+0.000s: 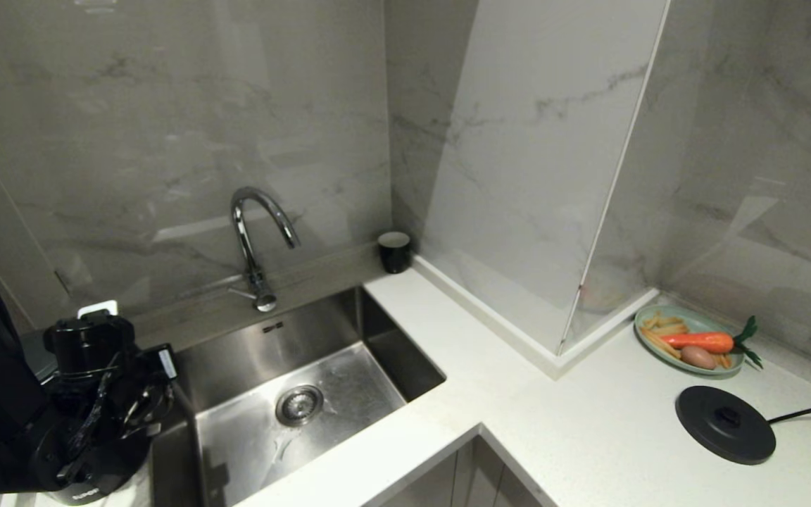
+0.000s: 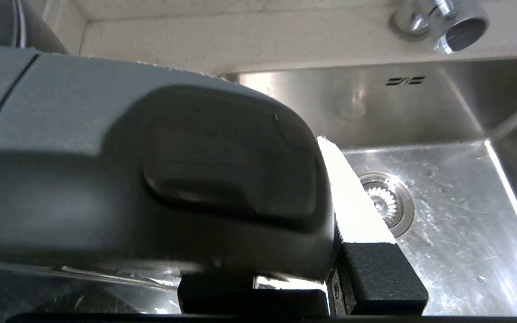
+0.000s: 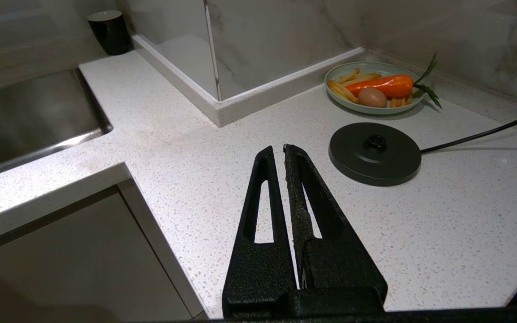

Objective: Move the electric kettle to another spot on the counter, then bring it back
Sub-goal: Grab the kettle, then place it on the power base

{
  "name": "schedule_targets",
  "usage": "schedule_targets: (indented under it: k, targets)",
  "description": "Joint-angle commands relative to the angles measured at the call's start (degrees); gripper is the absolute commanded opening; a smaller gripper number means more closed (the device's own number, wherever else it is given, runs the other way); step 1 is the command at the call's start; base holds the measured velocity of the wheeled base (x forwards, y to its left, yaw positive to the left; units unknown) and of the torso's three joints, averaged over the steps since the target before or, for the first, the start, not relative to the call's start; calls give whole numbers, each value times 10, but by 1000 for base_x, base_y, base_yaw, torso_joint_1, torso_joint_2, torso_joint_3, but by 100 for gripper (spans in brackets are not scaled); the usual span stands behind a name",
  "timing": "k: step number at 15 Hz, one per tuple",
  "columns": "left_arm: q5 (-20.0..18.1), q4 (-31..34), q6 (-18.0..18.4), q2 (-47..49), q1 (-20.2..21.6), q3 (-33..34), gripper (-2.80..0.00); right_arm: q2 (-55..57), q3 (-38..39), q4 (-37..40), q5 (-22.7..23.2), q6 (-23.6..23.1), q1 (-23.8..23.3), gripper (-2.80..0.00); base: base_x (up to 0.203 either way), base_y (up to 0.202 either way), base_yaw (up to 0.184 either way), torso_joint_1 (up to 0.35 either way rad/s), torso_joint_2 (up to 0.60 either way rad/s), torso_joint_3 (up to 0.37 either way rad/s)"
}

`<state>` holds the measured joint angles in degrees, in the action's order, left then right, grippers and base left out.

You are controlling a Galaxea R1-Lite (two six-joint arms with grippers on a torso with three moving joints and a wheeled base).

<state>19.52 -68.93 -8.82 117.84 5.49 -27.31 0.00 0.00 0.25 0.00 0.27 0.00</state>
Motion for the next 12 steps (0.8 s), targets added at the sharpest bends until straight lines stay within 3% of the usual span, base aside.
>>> schedule_targets:
  k: [1,7,9,12]
  targets:
    - [3,-5,12,-36,-6,0,-280,0,0,0,0,0,0,-280,0,0,0,0,0,0]
    - [-3,61,27,-174,-63,14,-280,0,0,0,0,0,0,-280,0,0,0,0,0,0]
    - [-26,100,28,-232,-90,16,-280,0,0,0,0,0,0,-280,0,0,0,0,0,0]
    - [-58,218,32,-324,-138,0,-280,0,0,0,0,0,0,-280,0,0,0,0,0,0]
